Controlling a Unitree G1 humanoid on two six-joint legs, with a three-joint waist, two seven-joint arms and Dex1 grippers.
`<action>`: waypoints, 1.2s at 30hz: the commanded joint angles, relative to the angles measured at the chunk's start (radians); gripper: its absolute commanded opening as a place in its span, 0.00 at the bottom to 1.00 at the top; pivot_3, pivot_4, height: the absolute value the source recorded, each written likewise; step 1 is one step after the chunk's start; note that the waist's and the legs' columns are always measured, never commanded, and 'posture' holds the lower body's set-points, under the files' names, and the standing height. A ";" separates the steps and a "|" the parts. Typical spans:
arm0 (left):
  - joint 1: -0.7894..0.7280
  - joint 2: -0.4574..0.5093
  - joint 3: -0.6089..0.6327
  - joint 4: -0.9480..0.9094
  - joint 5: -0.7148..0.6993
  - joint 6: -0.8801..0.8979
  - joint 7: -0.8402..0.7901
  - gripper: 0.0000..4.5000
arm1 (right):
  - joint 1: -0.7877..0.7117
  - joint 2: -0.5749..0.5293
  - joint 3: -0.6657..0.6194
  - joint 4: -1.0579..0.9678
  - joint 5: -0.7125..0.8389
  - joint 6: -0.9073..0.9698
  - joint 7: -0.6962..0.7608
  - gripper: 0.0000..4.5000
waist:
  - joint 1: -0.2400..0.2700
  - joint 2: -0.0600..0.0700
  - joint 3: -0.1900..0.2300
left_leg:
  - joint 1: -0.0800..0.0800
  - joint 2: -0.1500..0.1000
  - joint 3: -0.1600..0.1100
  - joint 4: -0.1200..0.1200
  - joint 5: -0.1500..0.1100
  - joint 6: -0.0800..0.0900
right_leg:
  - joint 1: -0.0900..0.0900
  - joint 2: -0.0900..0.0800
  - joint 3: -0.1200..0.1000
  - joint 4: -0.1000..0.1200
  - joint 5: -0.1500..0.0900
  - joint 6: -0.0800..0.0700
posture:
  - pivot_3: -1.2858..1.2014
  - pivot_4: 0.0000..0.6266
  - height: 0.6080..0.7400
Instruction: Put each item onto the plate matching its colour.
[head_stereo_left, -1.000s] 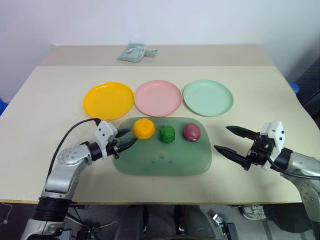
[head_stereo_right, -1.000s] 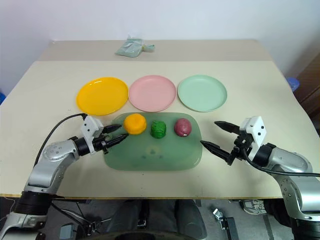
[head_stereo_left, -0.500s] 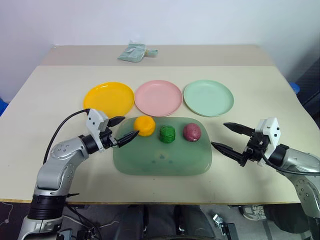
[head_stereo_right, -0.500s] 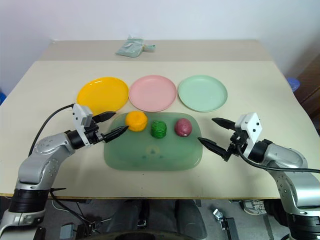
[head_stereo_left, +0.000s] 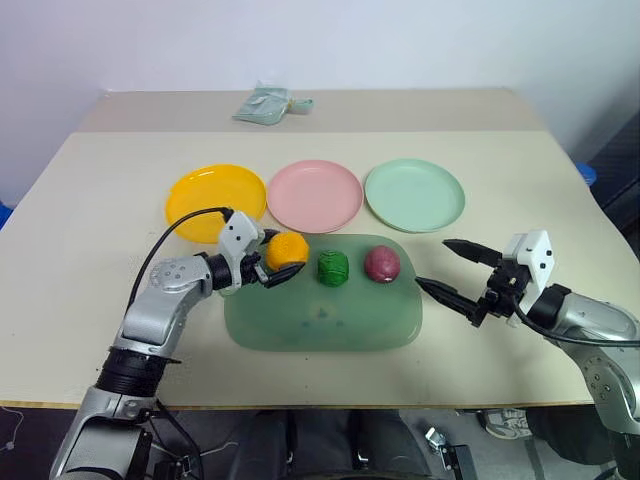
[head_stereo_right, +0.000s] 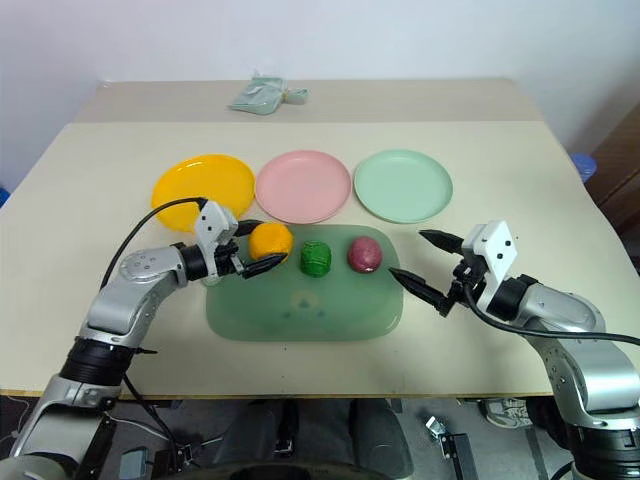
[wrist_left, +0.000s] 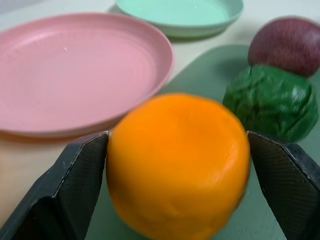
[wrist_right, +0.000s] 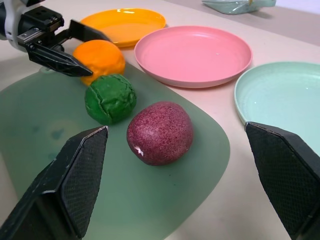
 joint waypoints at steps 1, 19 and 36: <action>-0.010 0.000 0.018 -0.002 0.002 -0.024 -0.008 0.70 | 0.002 0.004 -0.019 -0.049 0.007 -0.009 -0.010 1.00 | 0.000 0.000 0.000 | 0.000 0.000 0.000 0.000 0.000 0.000 | 0.000 0.000 0.000 0.000 0.000 0.000 | 0.52 0.24 1.00; -0.144 -0.155 0.305 0.235 0.167 0.000 0.726 0.99 | -0.072 0.036 0.023 0.033 -0.047 -0.076 -0.007 1.00 | 0.013 -0.002 0.001 | -0.001 -0.001 -0.001 0.001 0.000 0.001 | 0.000 -0.001 0.000 0.000 0.001 0.001 | 0.52 0.24 1.00; -0.021 -0.003 0.237 -0.017 0.035 -0.190 0.278 0.99 | -0.074 0.026 0.051 -0.013 -0.051 -0.062 -0.002 1.00 | 0.021 -0.003 0.001 | -0.001 -0.002 0.000 0.001 0.002 -0.003 | 0.000 -0.002 0.000 0.000 0.001 0.002 | 0.52 0.24 1.00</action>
